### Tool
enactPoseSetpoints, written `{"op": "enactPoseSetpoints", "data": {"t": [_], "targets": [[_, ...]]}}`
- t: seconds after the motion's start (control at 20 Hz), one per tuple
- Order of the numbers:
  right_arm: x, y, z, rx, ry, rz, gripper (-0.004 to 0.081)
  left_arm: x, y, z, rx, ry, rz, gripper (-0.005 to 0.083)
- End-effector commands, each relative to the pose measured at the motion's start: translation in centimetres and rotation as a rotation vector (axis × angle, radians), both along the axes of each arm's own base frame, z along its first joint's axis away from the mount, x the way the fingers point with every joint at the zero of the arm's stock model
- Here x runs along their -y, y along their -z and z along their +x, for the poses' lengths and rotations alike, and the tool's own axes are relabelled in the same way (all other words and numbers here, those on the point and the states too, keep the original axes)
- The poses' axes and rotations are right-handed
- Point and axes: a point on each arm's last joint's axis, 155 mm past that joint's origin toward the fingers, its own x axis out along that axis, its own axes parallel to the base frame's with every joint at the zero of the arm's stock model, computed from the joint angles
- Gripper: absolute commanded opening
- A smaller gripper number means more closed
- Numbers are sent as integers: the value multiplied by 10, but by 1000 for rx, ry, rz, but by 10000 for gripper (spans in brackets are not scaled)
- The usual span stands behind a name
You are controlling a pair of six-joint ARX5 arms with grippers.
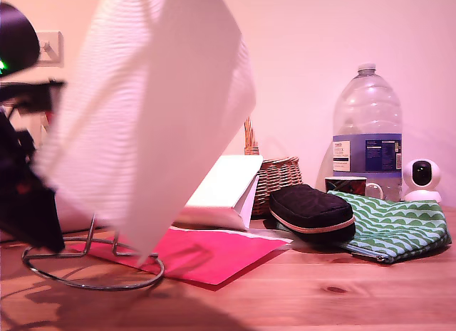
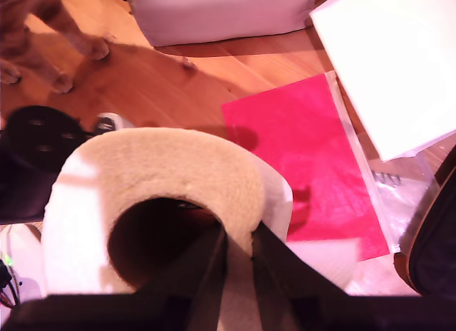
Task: Insert the paper towel roll into the metallic stand.
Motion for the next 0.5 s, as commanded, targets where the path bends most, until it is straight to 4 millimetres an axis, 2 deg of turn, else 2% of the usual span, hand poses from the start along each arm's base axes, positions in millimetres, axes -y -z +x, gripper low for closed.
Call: {"op": "enactPoseSetpoints", "data": {"t": [0.0, 0.2, 0.45], "targets": [[4, -17, 1, 40, 2, 28, -13, 1, 5, -12, -28, 7, -9, 286], [2, -15, 1, 41, -4, 23, -13, -4, 0, -18, -35, -32, -9, 286], [3, -15, 1, 40, -5, 22, -13, -40, -2, -18, -8, -148, 131, 286]]}}
